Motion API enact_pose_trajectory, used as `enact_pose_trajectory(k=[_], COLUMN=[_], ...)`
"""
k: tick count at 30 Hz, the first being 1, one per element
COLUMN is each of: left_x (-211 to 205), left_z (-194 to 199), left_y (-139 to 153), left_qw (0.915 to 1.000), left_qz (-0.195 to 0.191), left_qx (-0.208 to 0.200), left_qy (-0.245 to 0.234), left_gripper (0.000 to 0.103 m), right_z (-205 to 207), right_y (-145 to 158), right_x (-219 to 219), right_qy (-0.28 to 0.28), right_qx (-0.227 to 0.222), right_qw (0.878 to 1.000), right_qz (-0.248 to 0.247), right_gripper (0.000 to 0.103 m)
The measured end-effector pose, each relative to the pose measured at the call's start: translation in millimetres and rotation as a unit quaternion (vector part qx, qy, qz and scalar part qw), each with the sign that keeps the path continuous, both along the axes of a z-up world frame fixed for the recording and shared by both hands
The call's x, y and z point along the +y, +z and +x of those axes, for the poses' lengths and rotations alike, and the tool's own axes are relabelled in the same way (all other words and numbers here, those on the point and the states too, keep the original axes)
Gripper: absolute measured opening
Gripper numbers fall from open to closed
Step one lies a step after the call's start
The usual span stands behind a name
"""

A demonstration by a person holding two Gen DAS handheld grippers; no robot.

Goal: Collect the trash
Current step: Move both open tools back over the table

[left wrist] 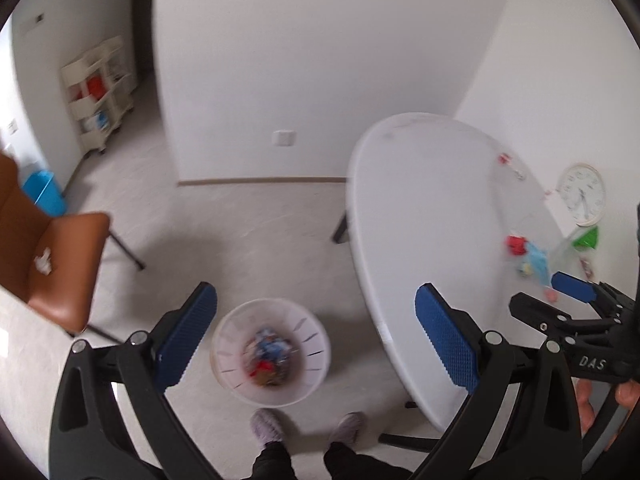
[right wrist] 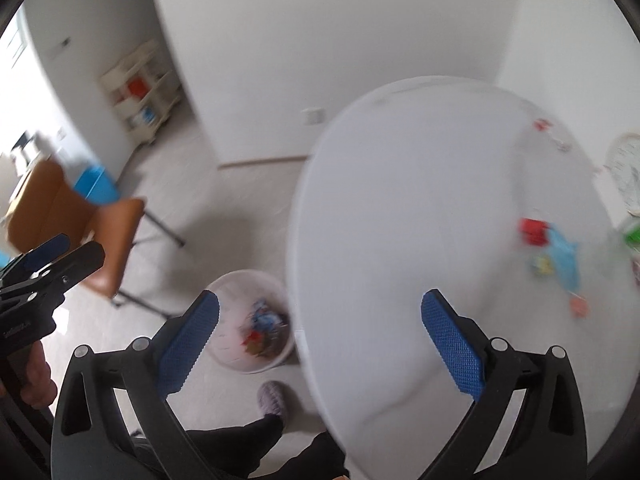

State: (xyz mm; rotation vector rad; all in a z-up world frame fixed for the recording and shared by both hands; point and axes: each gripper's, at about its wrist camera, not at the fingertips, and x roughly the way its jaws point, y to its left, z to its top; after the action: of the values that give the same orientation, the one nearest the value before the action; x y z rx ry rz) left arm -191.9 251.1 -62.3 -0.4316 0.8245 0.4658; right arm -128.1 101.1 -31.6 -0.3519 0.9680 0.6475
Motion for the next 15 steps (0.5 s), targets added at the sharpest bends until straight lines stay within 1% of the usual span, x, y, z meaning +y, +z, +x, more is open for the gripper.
enact_pose_trajectory(k=[3,6,10,15], left_x=[-33.6,-66.2,-104.9,-134.9], left_z=[29.8,57.0,83.0,104.6], left_y=[6.9,10.4,11.4,9.4], left_qw=[0.9993,0.9975,0.9946,0.9918], left_qz=[0.003,0.006,0.013,0.022], left_qx=[-0.007,-0.010,-0.009,0.000], left_qy=[-0.036,-0.069,-0.102,-0.126], left_gripper=[0.095,0.095,0.095,0.095], right_z=[14.1,24.8,39.8,52.7], right_y=[9.4,10.7,12.1,14.0], right_x=[-41.6,-73.8,-106.4,-134.5], right_qy=[-0.037,-0.063,-0.089,-0.105], right_qx=[-0.007,-0.012,-0.013,-0.018], right_qw=[0.999,0.998,0.996,0.994], right_qz=[0.008,0.013,0.021,0.029], right_gripper=[0.100,0.100,0.100,0.100])
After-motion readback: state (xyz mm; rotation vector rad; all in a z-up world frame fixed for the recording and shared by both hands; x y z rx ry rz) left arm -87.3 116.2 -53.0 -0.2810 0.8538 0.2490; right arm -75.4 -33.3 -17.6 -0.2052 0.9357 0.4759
